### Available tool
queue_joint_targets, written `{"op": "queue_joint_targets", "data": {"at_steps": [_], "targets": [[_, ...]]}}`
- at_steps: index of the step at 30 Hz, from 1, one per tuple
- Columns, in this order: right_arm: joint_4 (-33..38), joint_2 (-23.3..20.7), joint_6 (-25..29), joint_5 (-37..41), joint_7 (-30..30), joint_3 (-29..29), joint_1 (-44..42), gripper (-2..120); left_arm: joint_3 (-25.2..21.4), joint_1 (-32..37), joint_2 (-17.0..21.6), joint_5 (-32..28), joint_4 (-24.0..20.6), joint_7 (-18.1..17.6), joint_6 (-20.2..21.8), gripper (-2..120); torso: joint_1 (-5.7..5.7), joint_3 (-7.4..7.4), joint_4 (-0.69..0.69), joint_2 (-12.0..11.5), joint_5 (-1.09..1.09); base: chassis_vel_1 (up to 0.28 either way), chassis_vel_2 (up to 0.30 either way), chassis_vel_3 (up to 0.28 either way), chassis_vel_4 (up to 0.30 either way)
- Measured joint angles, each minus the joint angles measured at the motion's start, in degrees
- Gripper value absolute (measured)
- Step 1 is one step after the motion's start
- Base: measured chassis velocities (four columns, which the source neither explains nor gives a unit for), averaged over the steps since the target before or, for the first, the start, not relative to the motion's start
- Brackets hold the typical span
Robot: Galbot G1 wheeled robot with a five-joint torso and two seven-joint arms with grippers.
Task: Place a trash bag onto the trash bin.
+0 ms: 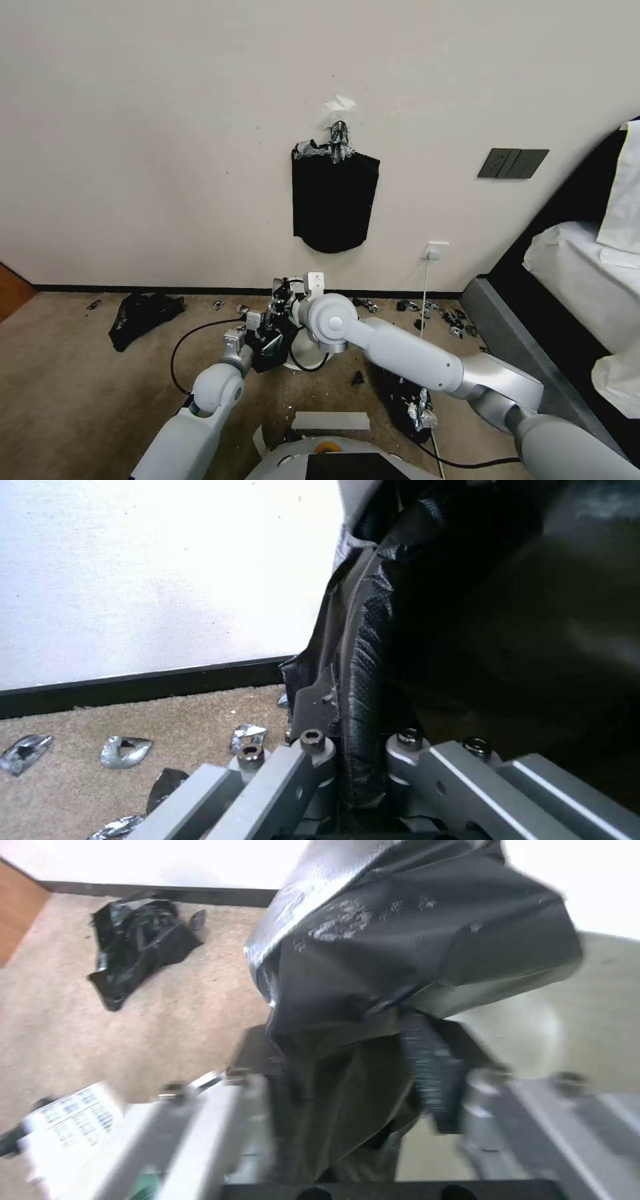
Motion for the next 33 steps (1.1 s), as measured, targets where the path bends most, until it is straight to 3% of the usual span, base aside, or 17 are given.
{"op": "queue_joint_targets", "data": {"at_steps": [4,7,13,15,33], "targets": [[-0.1,-0.9,-0.6,-1.6,-0.7,-0.5,-0.2,10,-0.2,0.2,0.0,0.0,0.1,0.1,-0.5,2,0.00,0.00,0.00,0.0,0.00,0.000,0.000,0.000,0.000],[-0.1,-1.6,-1.2,-2.7,-1.5,-0.9,-0.2,7,-0.3,0.2,0.1,0.0,0.2,0.2,-0.7,2,0.00,0.00,0.00,0.0,0.00,0.000,0.000,0.000,0.000],[-0.8,-3.2,-2.0,-6.3,-3.3,-1.8,-0.2,6,-0.5,0.3,0.1,0.0,0.3,0.2,-1.3,2,0.00,0.00,-0.01,0.0,0.01,0.000,0.000,0.000,0.000],[-0.8,-3.9,-2.2,-7.0,-4.0,-1.9,0.4,0,-0.6,0.4,0.2,0.0,0.6,0.4,-1.8,2,0.00,0.00,0.00,0.0,0.01,0.000,0.000,0.000,0.000],[-3.6,-5.8,-2.6,-9.1,-6.0,0.4,3.5,0,-2.6,1.6,0.1,-0.5,1.1,2.7,-5.7,2,0.00,0.00,0.00,0.0,0.01,0.000,0.000,0.000,0.000]]}}
